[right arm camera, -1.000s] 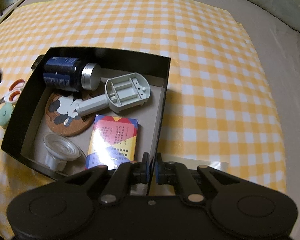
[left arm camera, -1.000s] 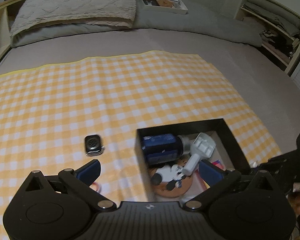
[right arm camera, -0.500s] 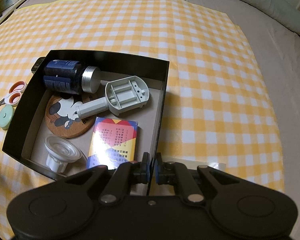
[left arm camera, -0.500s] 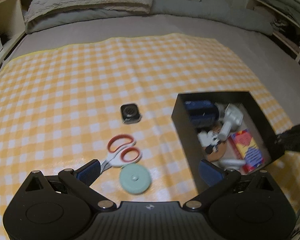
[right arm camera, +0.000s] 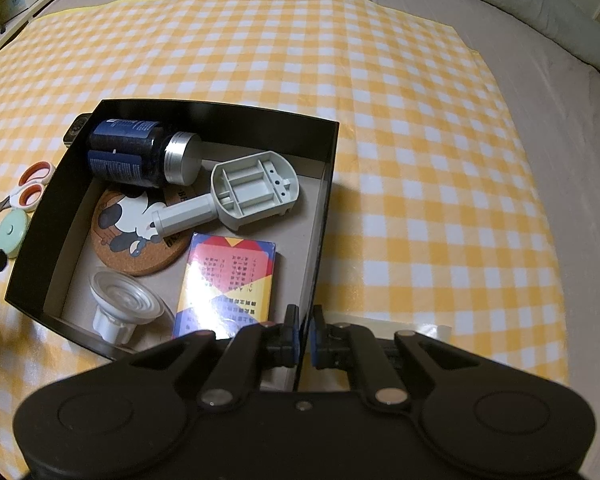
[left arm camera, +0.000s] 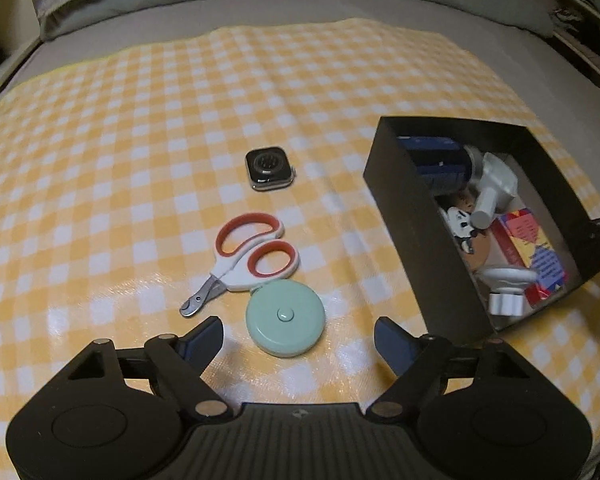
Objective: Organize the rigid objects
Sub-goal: 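Move the left gripper to the mint-green round tape measure, then close the left gripper on the tape measure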
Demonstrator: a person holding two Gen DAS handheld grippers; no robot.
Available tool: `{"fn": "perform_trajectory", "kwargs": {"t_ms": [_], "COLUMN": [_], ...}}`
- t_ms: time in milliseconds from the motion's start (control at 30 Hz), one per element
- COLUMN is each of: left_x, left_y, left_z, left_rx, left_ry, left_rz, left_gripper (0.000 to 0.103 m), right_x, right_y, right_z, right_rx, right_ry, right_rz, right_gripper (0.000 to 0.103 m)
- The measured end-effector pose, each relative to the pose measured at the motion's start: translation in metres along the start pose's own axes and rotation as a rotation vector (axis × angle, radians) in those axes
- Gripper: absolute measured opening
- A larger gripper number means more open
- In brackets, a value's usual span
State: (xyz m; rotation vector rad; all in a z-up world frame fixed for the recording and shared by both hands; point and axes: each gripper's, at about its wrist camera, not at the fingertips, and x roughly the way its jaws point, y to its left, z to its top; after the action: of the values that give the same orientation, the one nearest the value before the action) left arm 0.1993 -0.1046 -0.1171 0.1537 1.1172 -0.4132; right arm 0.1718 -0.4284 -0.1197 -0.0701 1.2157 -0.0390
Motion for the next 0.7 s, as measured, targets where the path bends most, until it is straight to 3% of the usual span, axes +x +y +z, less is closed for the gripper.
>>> {"fn": "perform_trajectory", "kwargs": {"t_ms": [133,300,533,700], "left_x": [0.012,0.027,0.028,0.018], "left_y": [0.000,0.003,0.003,0.005], "left_z": [0.004,0.006,0.009,0.010], "left_rx": [0.003,-0.010,0.021,-0.036], "left_ry": [0.001,0.035,0.029,0.045], "left_rz": [0.012,0.018,0.037,-0.007], "left_gripper": [0.081,0.072,0.051,0.051], "right_x": [0.000,-0.002,-0.002,-0.002], "right_y": [-0.001,-0.001,-0.001,-0.001], "right_z": [0.000,-0.001,-0.001,-0.001], "right_rx": [0.003,0.002,0.004,0.002], "right_ry": [0.000,-0.001,-0.001,-0.001], "right_rz": [0.003,0.008,0.008,0.005], "right_gripper": [0.006,0.006,0.005,0.005]}}
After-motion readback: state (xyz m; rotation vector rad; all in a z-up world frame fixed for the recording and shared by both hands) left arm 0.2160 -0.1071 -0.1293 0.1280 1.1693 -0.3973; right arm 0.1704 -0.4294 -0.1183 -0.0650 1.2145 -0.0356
